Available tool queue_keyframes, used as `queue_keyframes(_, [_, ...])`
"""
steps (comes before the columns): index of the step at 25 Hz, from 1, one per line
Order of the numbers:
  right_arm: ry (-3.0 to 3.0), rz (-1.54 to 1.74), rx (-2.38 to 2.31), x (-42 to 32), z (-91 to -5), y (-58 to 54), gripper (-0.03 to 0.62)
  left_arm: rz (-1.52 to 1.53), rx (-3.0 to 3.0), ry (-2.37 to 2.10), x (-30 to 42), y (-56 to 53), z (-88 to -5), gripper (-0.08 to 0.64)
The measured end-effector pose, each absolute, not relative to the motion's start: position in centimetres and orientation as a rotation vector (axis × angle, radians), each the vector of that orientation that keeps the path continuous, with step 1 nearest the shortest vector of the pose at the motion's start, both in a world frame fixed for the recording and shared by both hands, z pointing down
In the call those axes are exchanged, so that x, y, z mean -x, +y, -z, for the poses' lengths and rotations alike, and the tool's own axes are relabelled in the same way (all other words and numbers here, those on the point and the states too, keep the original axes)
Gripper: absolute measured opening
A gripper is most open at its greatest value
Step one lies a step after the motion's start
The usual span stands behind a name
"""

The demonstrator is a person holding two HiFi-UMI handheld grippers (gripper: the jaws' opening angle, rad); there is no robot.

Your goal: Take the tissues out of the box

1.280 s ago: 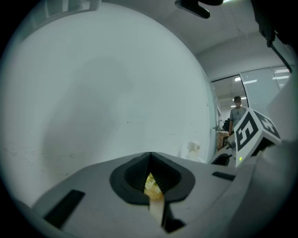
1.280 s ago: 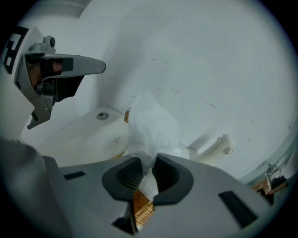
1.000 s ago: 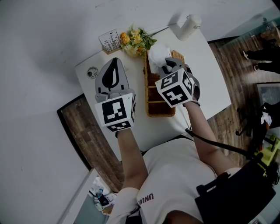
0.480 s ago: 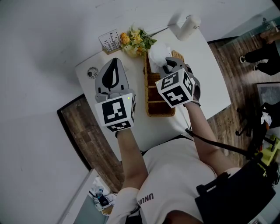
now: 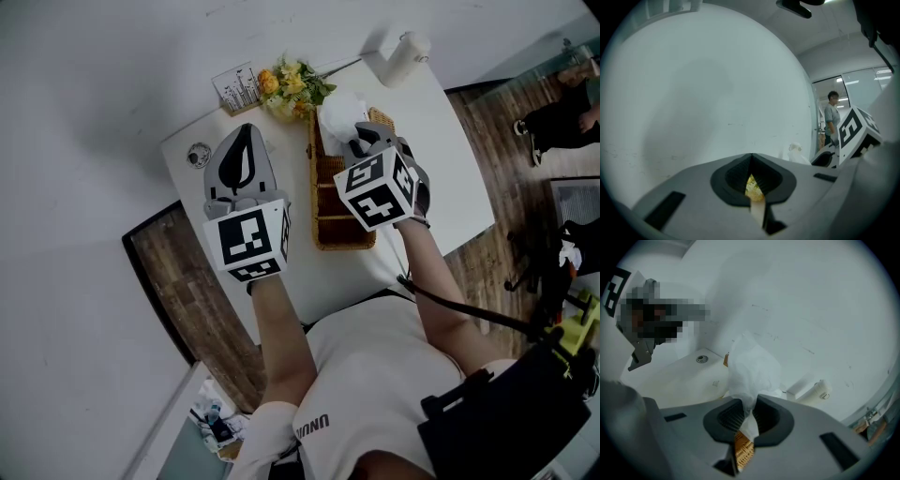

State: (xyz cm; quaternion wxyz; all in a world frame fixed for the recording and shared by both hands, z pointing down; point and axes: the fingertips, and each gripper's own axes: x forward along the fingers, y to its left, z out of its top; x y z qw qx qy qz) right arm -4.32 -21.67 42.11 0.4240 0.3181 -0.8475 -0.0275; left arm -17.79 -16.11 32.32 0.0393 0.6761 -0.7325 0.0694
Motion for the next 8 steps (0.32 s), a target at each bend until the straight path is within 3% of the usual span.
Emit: queue_keyframes(8, [-2.121, 0.074, -0.793, 4.52, -42.16, -21.75, 0.047, -0.216, -2.070, -2.245, 17.93, -16.15, -32.49, 0.012])
